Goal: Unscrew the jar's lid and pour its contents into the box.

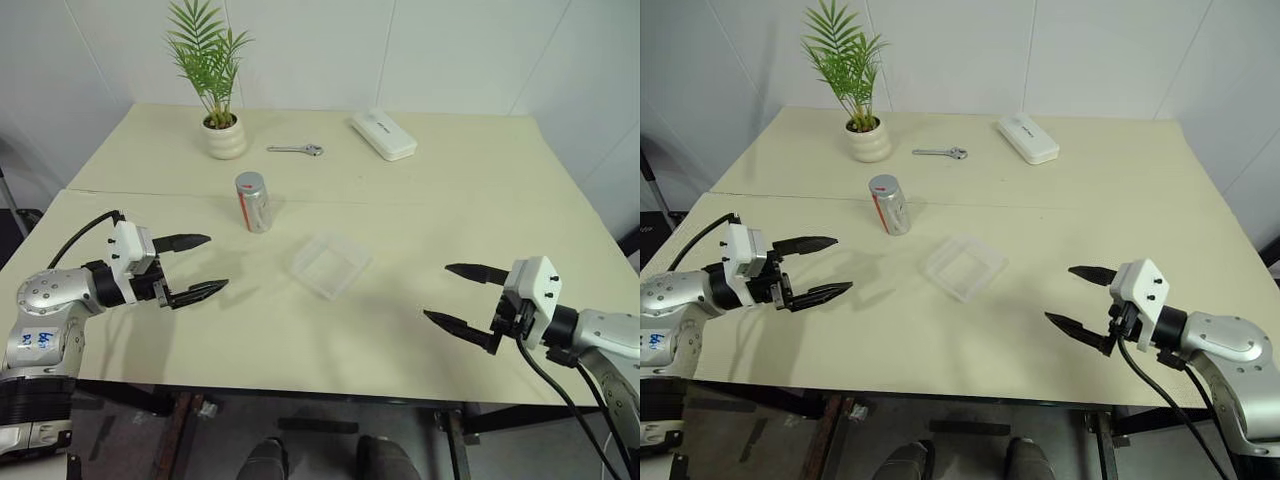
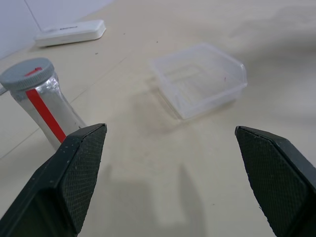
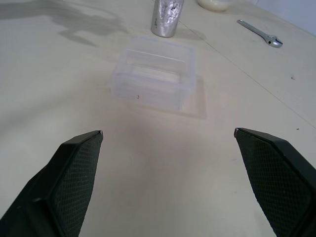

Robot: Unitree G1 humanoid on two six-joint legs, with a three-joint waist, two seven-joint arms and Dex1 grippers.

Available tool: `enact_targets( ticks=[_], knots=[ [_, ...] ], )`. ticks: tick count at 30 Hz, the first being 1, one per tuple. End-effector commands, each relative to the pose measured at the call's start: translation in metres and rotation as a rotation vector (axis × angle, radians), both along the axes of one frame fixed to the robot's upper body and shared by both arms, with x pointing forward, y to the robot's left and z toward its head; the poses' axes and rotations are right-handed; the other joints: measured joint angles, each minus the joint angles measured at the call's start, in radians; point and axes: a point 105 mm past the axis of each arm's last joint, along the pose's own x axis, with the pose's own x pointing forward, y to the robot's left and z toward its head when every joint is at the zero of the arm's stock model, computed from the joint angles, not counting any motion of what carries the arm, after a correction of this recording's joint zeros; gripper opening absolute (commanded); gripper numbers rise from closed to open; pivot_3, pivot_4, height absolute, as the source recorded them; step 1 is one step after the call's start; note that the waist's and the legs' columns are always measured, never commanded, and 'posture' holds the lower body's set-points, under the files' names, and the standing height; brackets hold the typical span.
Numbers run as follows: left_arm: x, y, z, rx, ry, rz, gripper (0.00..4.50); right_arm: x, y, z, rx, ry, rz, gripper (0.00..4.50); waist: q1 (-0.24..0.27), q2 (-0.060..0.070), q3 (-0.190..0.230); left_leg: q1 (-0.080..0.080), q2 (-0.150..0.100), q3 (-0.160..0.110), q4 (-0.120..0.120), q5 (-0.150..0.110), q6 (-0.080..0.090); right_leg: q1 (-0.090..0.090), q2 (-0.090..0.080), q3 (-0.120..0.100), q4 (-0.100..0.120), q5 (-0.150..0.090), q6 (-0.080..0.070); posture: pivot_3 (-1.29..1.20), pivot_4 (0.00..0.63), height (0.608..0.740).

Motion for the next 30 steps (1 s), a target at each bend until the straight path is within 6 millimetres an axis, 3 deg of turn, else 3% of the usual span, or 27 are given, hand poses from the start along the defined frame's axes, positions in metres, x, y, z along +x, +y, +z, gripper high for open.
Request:
enact_targets(
  ticks=[1,7,13,17,22,25,30],
  knots=[
    [-0.003,0.003,0.014,-0.005,-0.058,0.019,4.45,0.001,0.006,0.012,0.014,-0.049,0.021,4.5,0.001,0.0,0.0,0.0,0.0,0.0,0.0,0.0,0.0,0.0,0.0,0.0,0.0,0.0,0.0,0.0,0.15,0.74],
    [0.007,0.013,0.007,-0.05,-0.086,0.199,4.45,0.012,0.027,0.009,0.042,-0.061,0.092,4.5,0.0,-0.001,0.0,0.001,0.0,0.001,0.0,0.0,0.0,0.0,0.0,0.001,0.0,0.0,0.0,0.0,0.15,0.74],
    [0.027,0.008,0.002,-0.219,-0.11,0.403,4.45,0.02,0.053,0.025,0.124,-0.111,0.152,4.5,0.002,-0.002,-0.001,0.001,0.0,0.001,0.001,0.0,0.0,0.0,0.0,0.002,0.001,0.002,0.002,0.0,0.15,0.74],
    [0.059,-0.006,-0.005,-0.31,-0.113,0.536,4.45,0.026,0.084,0.052,0.203,-0.188,0.223,4.5,0.004,-0.002,-0.001,0.001,-0.001,0.001,0.002,0.0,0.0,0.0,0.001,0.003,0.002,0.002,0.002,0.0,0.15,0.74],
    [0.083,-0.007,-0.002,-0.353,-0.111,0.575,4.45,0.026,0.104,0.065,0.24,-0.234,0.264,4.5,0.003,-0.004,-0.002,0.0,-0.001,0.001,0.002,0.002,0.0,0.0,0.001,0.003,0.002,0.005,0.002,0.0,0.15,0.74],
    [0.099,-0.02,-0.002,-0.365,-0.091,0.544,4.45,0.024,0.112,0.074,0.247,-0.265,0.293,4.5,0.002,-0.004,-0.002,0.0,-0.001,0.001,0.002,0.001,0.0,-0.001,0.001,0.003,0.001,0.005,0.002,0.0,0.15,0.74],
    [0.115,-0.026,-0.001,-0.357,-0.096,0.548,4.45,0.025,0.115,0.078,0.246,-0.289,0.29,4.5,0.0,-0.004,-0.002,0.0,-0.001,0.001,0.002,0.001,0.0,-0.001,0.001,0.003,0.0,0.005,0.003,0.0,0.15,0.74]
  ],
)
